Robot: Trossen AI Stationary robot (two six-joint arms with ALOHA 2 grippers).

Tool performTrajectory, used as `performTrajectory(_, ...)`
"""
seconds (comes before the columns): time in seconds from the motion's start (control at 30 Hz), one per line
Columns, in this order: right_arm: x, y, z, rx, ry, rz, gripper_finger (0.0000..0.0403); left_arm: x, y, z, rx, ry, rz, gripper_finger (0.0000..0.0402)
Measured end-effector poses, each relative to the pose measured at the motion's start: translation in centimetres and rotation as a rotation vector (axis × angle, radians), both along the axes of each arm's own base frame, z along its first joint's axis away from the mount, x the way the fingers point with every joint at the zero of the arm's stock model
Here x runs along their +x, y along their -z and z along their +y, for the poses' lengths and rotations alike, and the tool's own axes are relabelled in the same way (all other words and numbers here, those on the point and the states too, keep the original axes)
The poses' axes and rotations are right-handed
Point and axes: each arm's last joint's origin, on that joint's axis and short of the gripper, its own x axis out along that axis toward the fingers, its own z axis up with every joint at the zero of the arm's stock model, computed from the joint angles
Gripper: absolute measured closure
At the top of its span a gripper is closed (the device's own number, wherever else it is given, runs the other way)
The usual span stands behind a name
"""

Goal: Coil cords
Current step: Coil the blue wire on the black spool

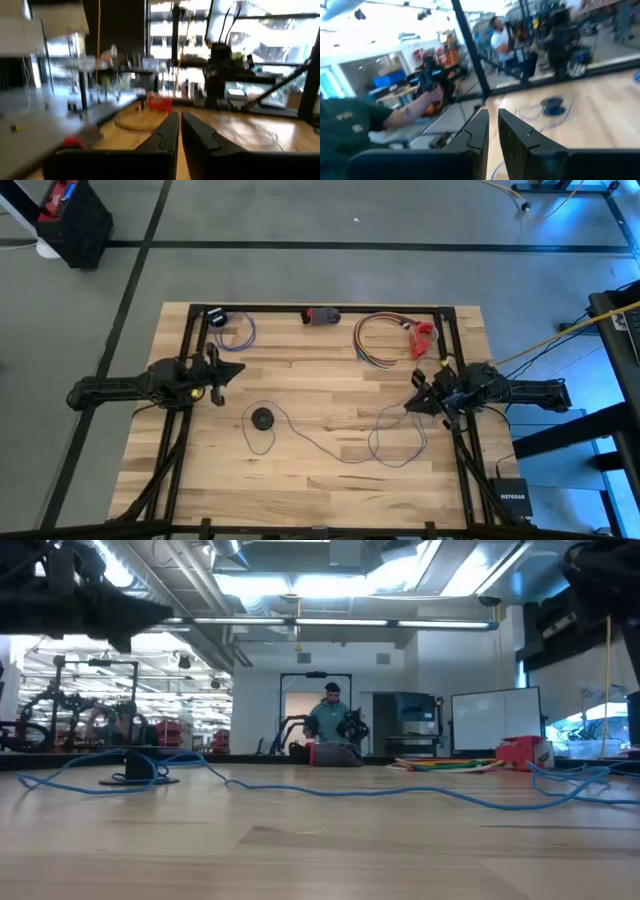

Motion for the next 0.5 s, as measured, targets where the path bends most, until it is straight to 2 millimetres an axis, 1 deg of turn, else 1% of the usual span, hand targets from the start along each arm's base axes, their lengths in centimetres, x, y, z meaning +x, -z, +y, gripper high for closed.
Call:
performTrajectory(0.13,0.0,-0.4,-0.1,0.006,0.053,-0.035,0.0356,-0.2,-0.9,0.0,0.06,0.001,-0.085,0.0389)
performTrajectory(0.27,0.1,-0.4,-0.4,0.013,0.127,-0.041,0.0356,-0.3,-1.7,-0.1,0.12,-0.005,-0.089,0.0389)
performTrajectory(0.4,0.1,-0.7,-0.7,0.029,0.243,-0.066,0.0356,-0.2,-3.8,-0.2,0.18,-0.01,-0.054,0.0389)
performTrajectory(0.5,0.0,-1.2,-1.1,0.056,0.374,-0.115,0.0356,0.8,-5.5,-0.4,0.171,0.023,0.027,0.0389)
